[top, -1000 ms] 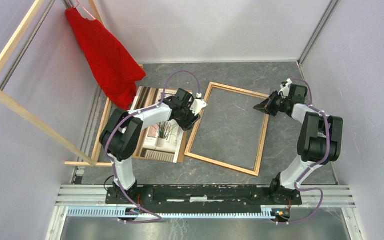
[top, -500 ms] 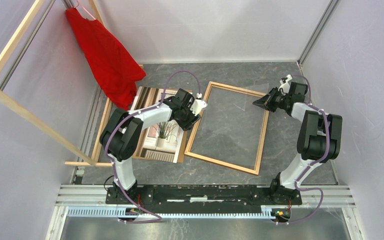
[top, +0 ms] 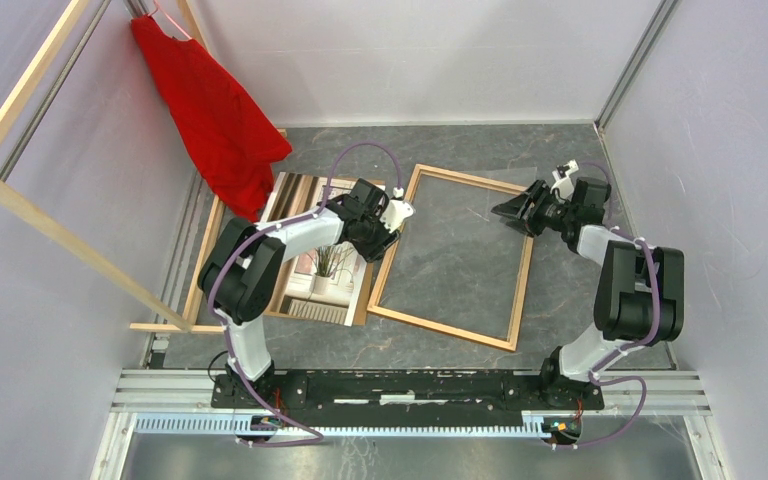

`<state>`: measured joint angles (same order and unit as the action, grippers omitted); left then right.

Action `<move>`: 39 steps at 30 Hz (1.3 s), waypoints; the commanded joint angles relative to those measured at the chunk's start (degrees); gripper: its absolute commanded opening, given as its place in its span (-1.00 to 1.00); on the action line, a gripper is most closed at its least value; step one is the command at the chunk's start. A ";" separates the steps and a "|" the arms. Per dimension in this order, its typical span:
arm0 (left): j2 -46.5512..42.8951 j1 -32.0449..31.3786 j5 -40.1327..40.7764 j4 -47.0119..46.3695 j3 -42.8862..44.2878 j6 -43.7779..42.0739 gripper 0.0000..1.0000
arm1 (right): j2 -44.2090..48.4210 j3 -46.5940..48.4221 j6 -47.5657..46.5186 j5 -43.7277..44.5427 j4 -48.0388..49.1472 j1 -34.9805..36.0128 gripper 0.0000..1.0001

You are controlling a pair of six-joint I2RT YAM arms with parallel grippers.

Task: Put the photo into the frame
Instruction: Place the photo frame item in the photo frame.

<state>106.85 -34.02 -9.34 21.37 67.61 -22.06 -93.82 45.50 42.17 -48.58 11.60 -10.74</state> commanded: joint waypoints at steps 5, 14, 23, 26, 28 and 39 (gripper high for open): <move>-2.35 -0.61 -1.38 0.96 -2.07 -3.08 0.08 | 9.68 -6.57 -7.80 2.58 -11.41 0.89 0.20; -2.99 -0.63 -1.38 0.96 -2.93 -3.42 0.08 | 20.66 -11.68 -8.02 5.66 -16.75 1.95 -0.22; -3.05 -0.59 -0.80 0.98 -2.61 -2.88 0.08 | 22.80 -4.95 -7.52 4.17 -17.06 1.95 -1.00; -2.89 0.17 -0.73 1.57 -1.15 -1.90 0.06 | 25.45 -4.52 -3.29 0.77 -12.10 1.95 -1.00; -3.10 1.88 -2.41 2.51 1.40 -0.17 0.06 | 26.84 -4.46 0.19 -1.18 -7.41 2.04 -1.00; -6.90 13.27 -8.22 3.44 9.67 6.76 0.05 | 28.11 -4.48 16.65 -7.40 12.15 2.43 -1.00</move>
<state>103.53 -23.42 -14.59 25.02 74.17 -19.38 -66.76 39.70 50.98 -52.71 11.35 -8.62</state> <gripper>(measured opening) 0.530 0.009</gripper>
